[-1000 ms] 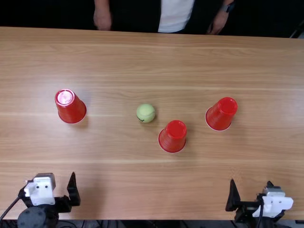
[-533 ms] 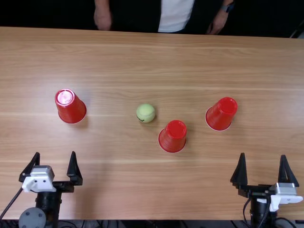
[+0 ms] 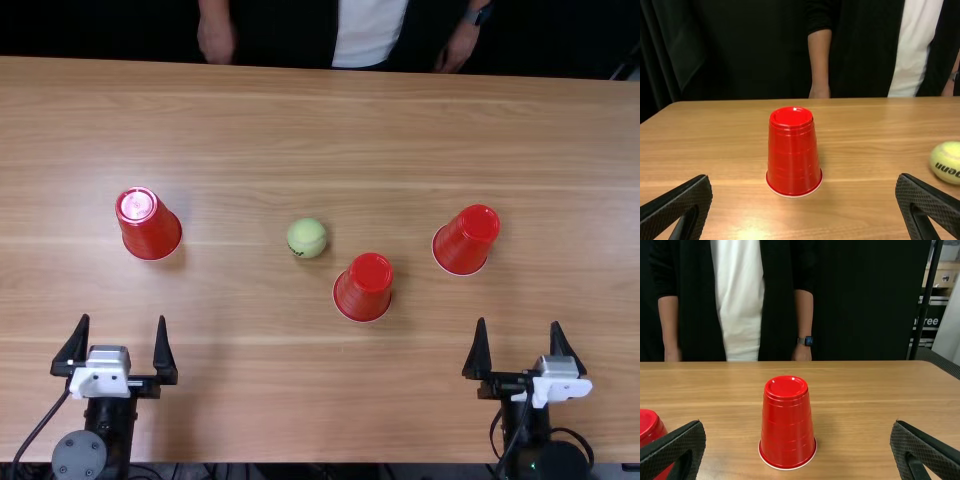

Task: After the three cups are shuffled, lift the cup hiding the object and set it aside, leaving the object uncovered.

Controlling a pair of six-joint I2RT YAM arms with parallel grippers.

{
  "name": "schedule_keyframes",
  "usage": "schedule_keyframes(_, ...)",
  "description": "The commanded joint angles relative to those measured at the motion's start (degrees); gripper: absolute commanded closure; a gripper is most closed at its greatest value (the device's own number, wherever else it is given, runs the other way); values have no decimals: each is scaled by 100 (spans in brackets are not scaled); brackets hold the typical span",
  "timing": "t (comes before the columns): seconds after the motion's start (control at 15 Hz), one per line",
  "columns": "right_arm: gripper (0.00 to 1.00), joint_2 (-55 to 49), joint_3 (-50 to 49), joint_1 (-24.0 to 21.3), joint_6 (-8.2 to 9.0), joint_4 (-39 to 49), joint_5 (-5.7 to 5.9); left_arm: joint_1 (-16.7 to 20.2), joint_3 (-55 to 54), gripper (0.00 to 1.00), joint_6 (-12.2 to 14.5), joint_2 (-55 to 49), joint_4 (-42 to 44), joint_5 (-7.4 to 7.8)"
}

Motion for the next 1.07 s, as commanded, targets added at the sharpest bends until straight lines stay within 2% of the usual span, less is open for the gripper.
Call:
schedule_keyframes(0.0,0,-36,-53,-73,45,53,10,-27,-110,0,118,-36,-193,41)
schedule_keyframes(0.07,0,-36,-53,-73,24,53,-1,-35,-110,0,118,-36,-393,41)
schedule_keyframes(0.6,0,-36,-53,-73,24,84,31,-35,-110,0,139,-36,-404,31)
schedule_keyframes(0.87,0,-36,-44,-65,35,74,10,-35,-110,0,139,-36,-404,31)
schedule_keyframes(1.0,0,-36,-71,-12,-28,74,20,44,-110,0,75,-36,-393,20)
